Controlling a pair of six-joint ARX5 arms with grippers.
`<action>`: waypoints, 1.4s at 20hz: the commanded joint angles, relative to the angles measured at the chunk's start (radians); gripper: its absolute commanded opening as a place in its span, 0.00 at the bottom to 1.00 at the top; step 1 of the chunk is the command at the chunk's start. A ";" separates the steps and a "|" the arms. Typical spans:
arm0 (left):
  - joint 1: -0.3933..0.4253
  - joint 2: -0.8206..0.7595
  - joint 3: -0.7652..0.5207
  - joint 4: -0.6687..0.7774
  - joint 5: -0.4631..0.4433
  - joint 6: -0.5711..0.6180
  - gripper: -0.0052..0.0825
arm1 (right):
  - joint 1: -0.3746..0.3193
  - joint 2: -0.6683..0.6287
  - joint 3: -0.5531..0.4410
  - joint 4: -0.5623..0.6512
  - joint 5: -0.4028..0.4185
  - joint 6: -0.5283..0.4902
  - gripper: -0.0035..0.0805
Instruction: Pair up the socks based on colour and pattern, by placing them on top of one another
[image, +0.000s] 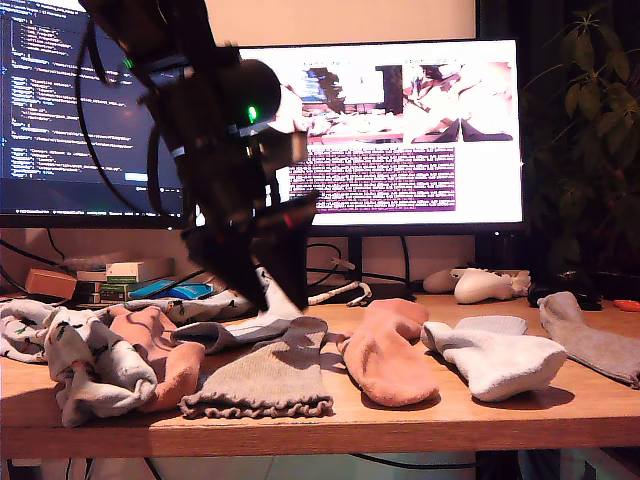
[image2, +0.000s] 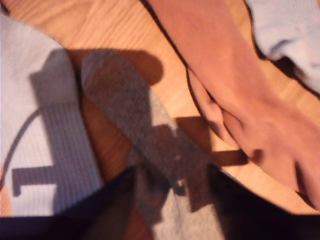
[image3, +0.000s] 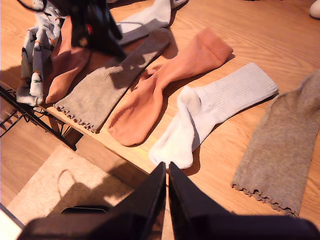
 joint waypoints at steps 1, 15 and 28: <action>-0.003 0.034 -0.001 0.002 -0.023 -0.006 0.72 | 0.005 0.002 -0.012 0.006 -0.001 -0.001 0.03; -0.021 0.090 0.000 -0.034 -0.014 -0.046 0.64 | 0.005 0.003 -0.012 0.008 -0.001 0.000 0.03; -0.046 0.092 0.002 -0.051 -0.011 0.015 0.03 | 0.005 0.005 -0.012 0.008 0.000 0.000 0.03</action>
